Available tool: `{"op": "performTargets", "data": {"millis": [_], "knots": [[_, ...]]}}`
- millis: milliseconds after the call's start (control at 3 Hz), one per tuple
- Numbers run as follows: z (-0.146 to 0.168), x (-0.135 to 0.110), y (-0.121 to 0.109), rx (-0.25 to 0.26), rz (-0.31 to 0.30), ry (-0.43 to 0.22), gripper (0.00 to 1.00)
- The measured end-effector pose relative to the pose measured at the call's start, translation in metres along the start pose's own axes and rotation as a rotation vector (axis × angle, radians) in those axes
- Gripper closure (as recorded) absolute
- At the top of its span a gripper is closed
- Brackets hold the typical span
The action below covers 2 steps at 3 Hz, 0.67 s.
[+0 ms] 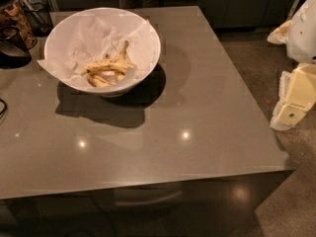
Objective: Pick banana from white bowl
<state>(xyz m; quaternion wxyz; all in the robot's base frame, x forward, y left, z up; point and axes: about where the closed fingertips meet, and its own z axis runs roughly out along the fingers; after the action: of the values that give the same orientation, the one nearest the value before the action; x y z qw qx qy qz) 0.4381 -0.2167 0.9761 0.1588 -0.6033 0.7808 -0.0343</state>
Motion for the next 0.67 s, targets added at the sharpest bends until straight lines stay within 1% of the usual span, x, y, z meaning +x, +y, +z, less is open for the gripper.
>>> {"op": "performTargets", "data": {"millis": [333, 667], "knots": [[0.0, 0.0, 0.0, 0.0, 0.0, 0.0, 0.0], [0.003, -0.026, -0.016, -0.012, -0.019, 0.02, 0.0]]}}
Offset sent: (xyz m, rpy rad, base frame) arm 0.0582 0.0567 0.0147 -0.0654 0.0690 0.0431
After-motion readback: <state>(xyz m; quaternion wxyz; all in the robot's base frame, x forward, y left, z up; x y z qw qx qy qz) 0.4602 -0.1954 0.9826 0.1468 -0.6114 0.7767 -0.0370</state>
